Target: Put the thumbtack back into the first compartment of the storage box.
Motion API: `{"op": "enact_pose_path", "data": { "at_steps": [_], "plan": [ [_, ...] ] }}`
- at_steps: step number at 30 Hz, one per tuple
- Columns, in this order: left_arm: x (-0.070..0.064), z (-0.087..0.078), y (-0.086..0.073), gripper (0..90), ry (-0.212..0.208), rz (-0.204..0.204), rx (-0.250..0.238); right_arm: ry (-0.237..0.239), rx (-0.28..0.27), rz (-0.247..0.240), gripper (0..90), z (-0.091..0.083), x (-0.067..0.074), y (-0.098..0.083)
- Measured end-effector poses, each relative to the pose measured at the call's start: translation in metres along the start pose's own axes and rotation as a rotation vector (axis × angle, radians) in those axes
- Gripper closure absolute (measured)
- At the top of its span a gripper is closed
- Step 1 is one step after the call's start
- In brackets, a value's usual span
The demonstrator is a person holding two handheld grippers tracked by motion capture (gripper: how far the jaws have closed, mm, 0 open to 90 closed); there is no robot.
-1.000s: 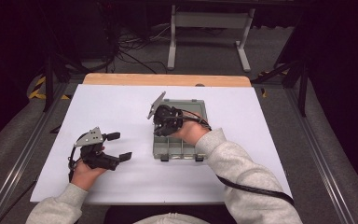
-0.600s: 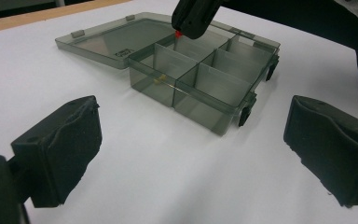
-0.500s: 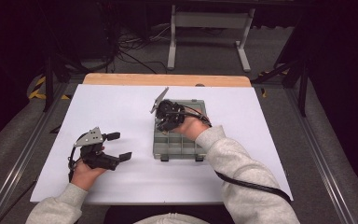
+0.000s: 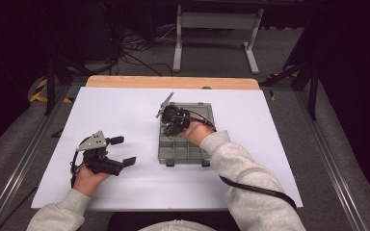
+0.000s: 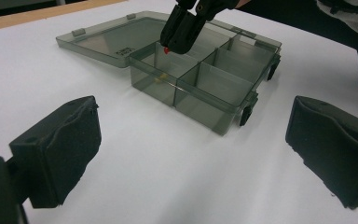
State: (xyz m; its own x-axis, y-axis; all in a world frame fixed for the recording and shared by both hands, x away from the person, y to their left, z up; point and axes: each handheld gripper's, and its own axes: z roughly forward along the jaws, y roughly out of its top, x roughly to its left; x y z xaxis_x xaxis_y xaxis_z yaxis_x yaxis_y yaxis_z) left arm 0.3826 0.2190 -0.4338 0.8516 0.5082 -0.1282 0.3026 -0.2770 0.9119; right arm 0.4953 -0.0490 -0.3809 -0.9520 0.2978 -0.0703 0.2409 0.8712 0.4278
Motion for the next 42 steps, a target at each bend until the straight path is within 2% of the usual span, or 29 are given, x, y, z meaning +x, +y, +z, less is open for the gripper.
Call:
{"op": "enact_pose_path", "data": {
  "at_steps": [22, 29, 33, 36, 38, 42],
  "plan": [
    [-0.001, 0.001, 0.000, 4.0, 0.001, 0.010, 0.012, 0.027, 0.042, 0.017, 82.3, 0.022, -0.001, -0.005],
    [-0.004, 0.003, 0.001, 3.8, 0.014, 0.040, 0.026, 0.033, 0.049, 0.022, 82.1, 0.025, 0.000, -0.007],
    [-0.003, 0.002, 0.001, 3.8, 0.011, 0.035, 0.026, 0.026, 0.040, 0.019, 77.8, 0.024, 0.000, -0.007],
    [-0.003, 0.002, 0.002, 3.9, 0.003, 0.040, 0.007, 0.021, 0.028, 0.029, 74.5, 0.021, -0.001, -0.007],
    [-0.003, 0.003, 0.002, 3.8, -0.017, 0.029, 0.007, 0.016, 0.013, 0.034, 73.0, 0.018, -0.003, -0.007],
    [-0.002, 0.009, 0.004, 2.2, -0.030, 0.020, 0.019, -0.009, -0.040, 0.050, 68.2, 0.006, -0.004, -0.011]
  ]
}}
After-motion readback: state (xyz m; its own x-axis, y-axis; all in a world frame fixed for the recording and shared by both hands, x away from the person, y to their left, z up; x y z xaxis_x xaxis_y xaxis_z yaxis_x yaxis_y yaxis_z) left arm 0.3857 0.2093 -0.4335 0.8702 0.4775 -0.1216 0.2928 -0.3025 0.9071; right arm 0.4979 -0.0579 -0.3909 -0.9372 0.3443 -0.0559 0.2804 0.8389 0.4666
